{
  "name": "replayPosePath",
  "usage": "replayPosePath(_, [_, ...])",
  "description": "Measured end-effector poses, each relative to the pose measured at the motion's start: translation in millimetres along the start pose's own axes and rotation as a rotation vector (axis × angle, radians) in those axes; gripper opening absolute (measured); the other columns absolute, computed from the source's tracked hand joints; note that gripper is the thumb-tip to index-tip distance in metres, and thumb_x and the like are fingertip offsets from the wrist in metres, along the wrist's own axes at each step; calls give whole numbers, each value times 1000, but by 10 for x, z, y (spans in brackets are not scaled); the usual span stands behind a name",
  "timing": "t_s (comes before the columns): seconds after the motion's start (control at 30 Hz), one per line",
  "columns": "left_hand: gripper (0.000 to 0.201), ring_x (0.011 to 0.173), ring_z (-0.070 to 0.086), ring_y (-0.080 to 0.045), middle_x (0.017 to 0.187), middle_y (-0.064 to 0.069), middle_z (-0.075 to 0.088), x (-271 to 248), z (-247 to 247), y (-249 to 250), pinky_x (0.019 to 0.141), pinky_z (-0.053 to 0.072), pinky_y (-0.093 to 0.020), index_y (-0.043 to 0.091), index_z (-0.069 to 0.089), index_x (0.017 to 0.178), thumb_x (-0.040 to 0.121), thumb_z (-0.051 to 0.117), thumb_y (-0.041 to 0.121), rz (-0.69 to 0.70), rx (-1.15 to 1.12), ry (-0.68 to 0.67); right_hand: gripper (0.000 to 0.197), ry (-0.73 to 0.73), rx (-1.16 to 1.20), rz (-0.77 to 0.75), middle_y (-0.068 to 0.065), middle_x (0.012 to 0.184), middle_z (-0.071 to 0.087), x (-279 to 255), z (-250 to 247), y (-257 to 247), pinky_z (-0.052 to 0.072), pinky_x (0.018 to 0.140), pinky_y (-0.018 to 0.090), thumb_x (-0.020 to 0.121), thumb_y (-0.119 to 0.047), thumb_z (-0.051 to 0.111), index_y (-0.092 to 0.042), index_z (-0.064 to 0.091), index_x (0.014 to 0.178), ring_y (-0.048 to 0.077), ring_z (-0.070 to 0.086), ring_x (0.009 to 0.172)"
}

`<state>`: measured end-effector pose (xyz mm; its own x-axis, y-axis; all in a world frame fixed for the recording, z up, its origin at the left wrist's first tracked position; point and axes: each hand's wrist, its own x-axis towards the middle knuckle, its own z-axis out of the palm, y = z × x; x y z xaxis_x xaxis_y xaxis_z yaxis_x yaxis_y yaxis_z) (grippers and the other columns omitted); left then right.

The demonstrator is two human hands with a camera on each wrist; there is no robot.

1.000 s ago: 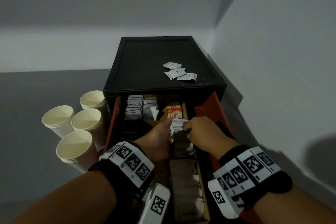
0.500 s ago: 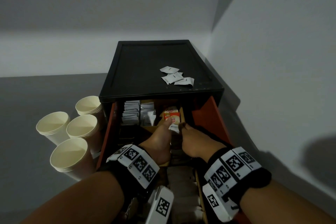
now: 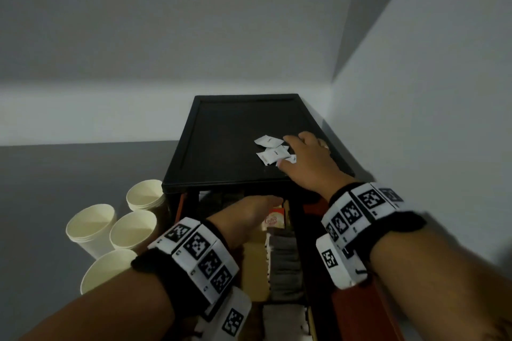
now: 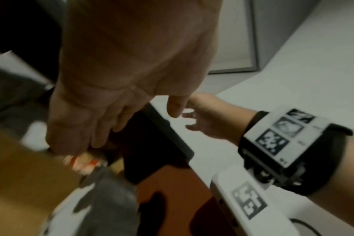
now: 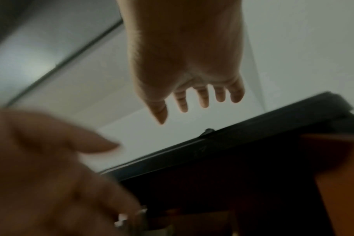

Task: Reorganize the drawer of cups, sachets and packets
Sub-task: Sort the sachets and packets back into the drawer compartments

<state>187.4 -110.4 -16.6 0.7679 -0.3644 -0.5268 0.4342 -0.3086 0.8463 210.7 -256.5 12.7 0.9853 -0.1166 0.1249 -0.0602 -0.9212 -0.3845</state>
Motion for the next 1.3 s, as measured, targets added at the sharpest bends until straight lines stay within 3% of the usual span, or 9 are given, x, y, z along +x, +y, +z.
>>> replayPosePath(0.03, [19, 71, 60, -11, 87, -2, 60, -11, -45, 120, 53, 48, -10, 12, 59, 106, 97, 47, 25, 34, 15, 27, 66, -50, -29, -3, 5, 154, 12, 99, -2, -2, 20, 114, 45, 89, -46, 52, -29, 25, 146, 33, 13, 141])
replayPosePath(0.17, [26, 95, 53, -17, 99, -1, 56, 9, -228, 511, 81, 41, -28, 15, 58, 109, 93, 52, 34, 120, -11, 106, 69, -236, -145, -40, 2, 158, -7, 393, 38, -5, 12, 115, 53, 92, -53, 45, -35, 11, 149, 36, -6, 143])
replayPosePath(0.37, [7, 64, 46, -11, 75, -1, 49, 179, -345, 841, 62, 37, -23, 13, 54, 89, 93, 52, 18, 188, -113, 228, 76, -389, -214, 48, 2, 159, 0, 665, 203, -50, 10, 113, 54, 85, -69, 39, -38, 11, 148, 31, -1, 145])
replayPosePath(0.53, [10, 68, 46, -12, 81, -3, 49, 308, -388, 841, 60, 39, -22, 10, 53, 99, 92, 54, 18, 188, -167, 256, 56, -218, -121, -132, 6, 134, 42, 520, 283, -13, 35, 103, 43, 89, -61, 41, -29, 40, 135, 26, 43, 122])
replayPosePath(0.67, [6, 68, 47, -11, 82, -1, 50, 373, -428, 789, 60, 42, -23, 12, 54, 89, 92, 53, 17, 209, -162, 289, 64, -179, 106, -162, 1, 118, 48, 340, 281, 43, 42, 94, 34, 77, -61, 61, -20, 47, 124, 20, 47, 111])
replayPosePath(0.8, [19, 64, 45, -8, 74, 3, 47, 414, -464, 739, 59, 41, -22, 19, 49, 72, 89, 53, 13, 254, -139, 346, 64, -175, -46, -390, 2, 121, 42, 233, 290, 53, 38, 95, 27, 81, -55, 61, -21, 47, 134, 16, 40, 112])
replayPosePath(0.9, [19, 64, 44, -8, 74, 3, 47, 396, -466, 706, 61, 41, -23, 18, 48, 72, 90, 53, 11, 281, -156, 356, 40, -76, -71, -460, 6, 120, 45, 168, 347, 63, 38, 95, 27, 88, -24, 58, -14, 53, 126, 21, 42, 112])
replayPosePath(1.1, [16, 65, 45, -10, 76, 1, 47, 366, -481, 611, 61, 41, -23, 15, 50, 76, 90, 52, 9, 279, -284, 342, 31, -49, 187, -444, 15, 102, 57, 128, 297, 14, 41, 83, 32, 78, 9, 52, -3, 64, 104, 27, 52, 97])
replayPosePath(1.3, [17, 64, 46, -12, 71, -3, 47, 250, -469, 527, 60, 39, -22, 12, 51, 78, 94, 48, 11, 270, -429, 396, 22, 129, 365, -224, 9, 83, 64, 137, 283, -27, 45, 71, 28, 86, 3, 49, -9, 66, 91, 22, 59, 79])
